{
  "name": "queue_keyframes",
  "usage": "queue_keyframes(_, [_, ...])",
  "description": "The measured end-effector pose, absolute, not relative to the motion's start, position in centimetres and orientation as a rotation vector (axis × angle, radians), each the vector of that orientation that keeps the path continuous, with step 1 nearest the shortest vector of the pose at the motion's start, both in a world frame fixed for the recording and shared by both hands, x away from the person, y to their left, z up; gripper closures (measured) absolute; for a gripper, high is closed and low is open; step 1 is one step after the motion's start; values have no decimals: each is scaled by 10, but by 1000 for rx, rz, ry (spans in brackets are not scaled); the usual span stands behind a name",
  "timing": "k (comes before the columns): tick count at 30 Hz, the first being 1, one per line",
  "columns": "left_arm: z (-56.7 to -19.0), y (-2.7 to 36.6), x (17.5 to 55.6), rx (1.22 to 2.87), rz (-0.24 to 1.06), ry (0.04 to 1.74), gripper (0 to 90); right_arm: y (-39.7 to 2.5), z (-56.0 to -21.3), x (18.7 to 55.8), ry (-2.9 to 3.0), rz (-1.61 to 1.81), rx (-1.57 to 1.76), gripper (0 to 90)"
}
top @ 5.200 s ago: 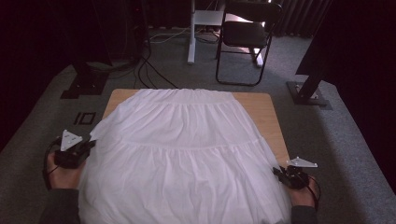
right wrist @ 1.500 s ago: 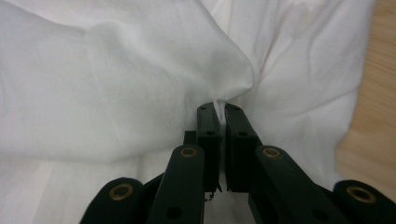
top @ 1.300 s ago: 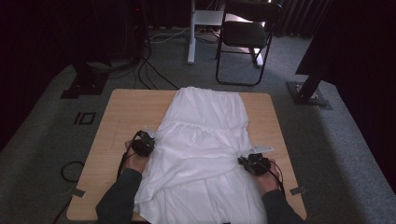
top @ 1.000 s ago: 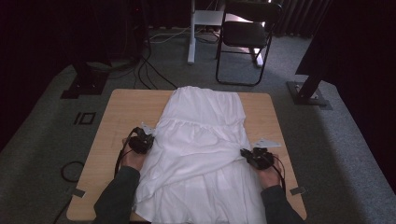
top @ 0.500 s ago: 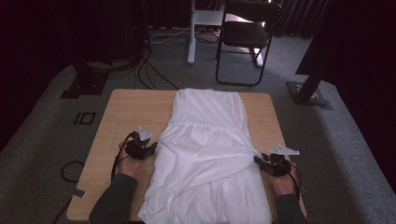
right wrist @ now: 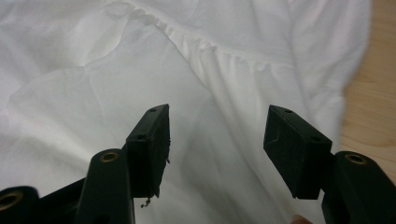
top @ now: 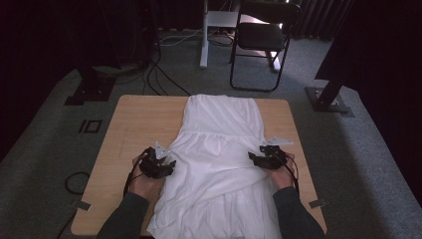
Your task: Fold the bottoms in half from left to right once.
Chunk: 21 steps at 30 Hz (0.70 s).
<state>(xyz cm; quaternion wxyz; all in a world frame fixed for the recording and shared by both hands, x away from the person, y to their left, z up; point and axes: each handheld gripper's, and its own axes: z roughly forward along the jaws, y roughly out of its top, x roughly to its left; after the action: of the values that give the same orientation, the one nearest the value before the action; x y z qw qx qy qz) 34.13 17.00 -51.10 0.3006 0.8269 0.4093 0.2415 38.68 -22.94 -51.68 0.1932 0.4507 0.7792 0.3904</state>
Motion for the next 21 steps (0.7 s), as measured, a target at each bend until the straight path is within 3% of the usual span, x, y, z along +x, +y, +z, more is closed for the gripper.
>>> queue_keyframes(3, [-520, 164, 335, 2218, 609, 1068, 442, -224, -525, 397, 2226, 1076, 1311, 461])
queue_keyframes(6, [-529, 157, 332, 2245, 588, 1059, 442, -224, -527, 391, 2300, 1095, 1272, 777])
queue_keyframes(7, [-529, 156, 332, 2247, 584, 1058, 447, -225, -526, 389, 2299, 1094, 1265, 802])
queue_keyframes(14, [-535, 149, 324, 2282, 559, 1032, 469, -241, -515, 347, 2294, 1133, 1186, 860])
queue_keyframes(21, [-534, 155, 311, 2256, 539, 1032, 461, -281, -518, 274, 2290, 1245, 1106, 863])
